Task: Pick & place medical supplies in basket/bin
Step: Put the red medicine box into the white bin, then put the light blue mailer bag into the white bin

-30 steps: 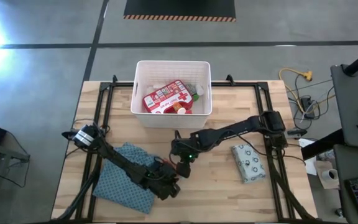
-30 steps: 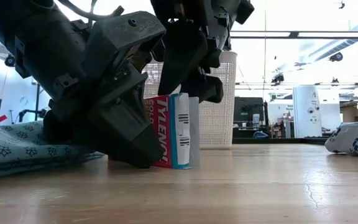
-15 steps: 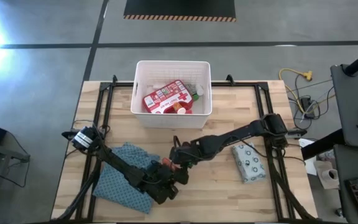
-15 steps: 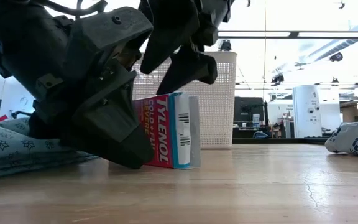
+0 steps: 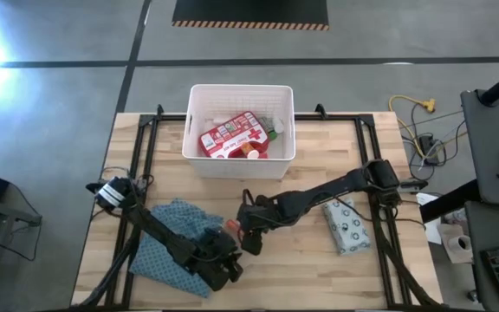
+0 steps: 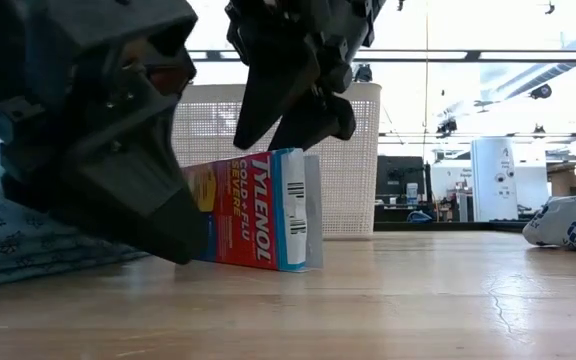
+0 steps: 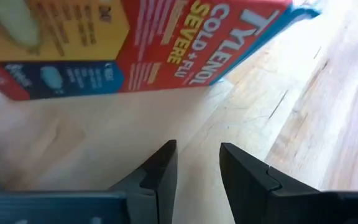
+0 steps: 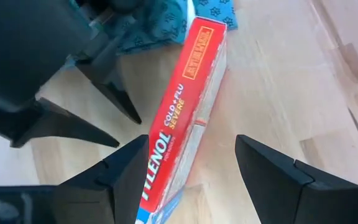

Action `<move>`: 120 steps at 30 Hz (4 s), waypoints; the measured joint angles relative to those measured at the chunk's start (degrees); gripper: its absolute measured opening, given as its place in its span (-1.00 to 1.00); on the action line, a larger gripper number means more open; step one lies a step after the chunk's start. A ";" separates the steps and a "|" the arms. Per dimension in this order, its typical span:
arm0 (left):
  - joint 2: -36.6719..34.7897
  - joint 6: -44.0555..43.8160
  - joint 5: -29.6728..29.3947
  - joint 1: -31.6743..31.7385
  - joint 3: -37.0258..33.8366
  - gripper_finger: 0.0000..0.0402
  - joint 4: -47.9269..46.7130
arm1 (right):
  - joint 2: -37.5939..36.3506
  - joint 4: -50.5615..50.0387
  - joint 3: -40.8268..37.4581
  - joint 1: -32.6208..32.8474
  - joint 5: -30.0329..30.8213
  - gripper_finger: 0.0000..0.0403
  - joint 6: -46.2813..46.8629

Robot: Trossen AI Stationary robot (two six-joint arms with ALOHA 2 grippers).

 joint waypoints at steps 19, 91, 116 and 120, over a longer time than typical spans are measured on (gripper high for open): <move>-0.20 -4.99 -1.86 -1.84 -0.09 -0.49 -2.32 | 1.88 2.18 -0.26 1.11 3.30 0.15 0.24; -23.74 -21.17 -31.69 -0.11 -0.20 -0.49 -16.19 | 1.80 -29.49 31.42 -40.98 -13.17 -0.26 -21.60; -35.89 25.21 4.77 26.23 -0.94 -0.49 -15.93 | -10.20 -29.23 30.16 -37.73 -6.72 0.62 -30.97; -37.05 32.39 12.44 32.10 -2.81 -0.49 -15.97 | -10.10 -38.73 29.84 -37.41 -6.60 0.62 -28.51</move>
